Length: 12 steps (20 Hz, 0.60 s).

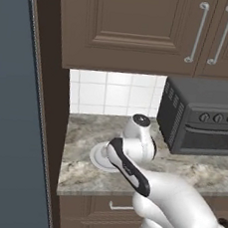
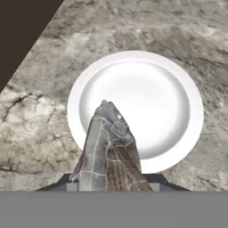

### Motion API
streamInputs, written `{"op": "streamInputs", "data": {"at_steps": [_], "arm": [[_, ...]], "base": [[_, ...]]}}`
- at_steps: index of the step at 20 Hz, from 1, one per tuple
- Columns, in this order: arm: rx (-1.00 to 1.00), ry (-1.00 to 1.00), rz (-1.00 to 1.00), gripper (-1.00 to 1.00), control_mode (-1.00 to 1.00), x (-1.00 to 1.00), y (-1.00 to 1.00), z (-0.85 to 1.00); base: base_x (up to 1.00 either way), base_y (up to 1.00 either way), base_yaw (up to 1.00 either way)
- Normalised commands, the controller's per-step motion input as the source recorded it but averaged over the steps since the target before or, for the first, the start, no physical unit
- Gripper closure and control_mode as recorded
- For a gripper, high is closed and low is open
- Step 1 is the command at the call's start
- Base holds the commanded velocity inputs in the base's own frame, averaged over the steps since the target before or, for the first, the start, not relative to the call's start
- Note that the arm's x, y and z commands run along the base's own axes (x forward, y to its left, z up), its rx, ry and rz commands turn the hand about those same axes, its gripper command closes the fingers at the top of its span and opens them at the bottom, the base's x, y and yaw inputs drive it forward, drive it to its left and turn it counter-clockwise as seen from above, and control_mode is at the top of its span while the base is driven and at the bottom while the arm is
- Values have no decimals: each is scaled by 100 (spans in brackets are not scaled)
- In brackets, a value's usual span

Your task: Take the fish from the oven and place it on the plate on the counter.

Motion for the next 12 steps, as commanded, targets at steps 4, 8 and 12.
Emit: {"op": "streamInputs", "data": {"at_steps": [4, 8, 12], "arm": [[-2, 10, -1, 100, -100, 33, 2, 0], [-11, 21, -1, 100, -100, 14, 0, 3], [-8, 19, 0, 100, -100, 4, 0, 0]], "base": [[0, 0, 0], [0, 0, 0], [0, 0, 0]]}}
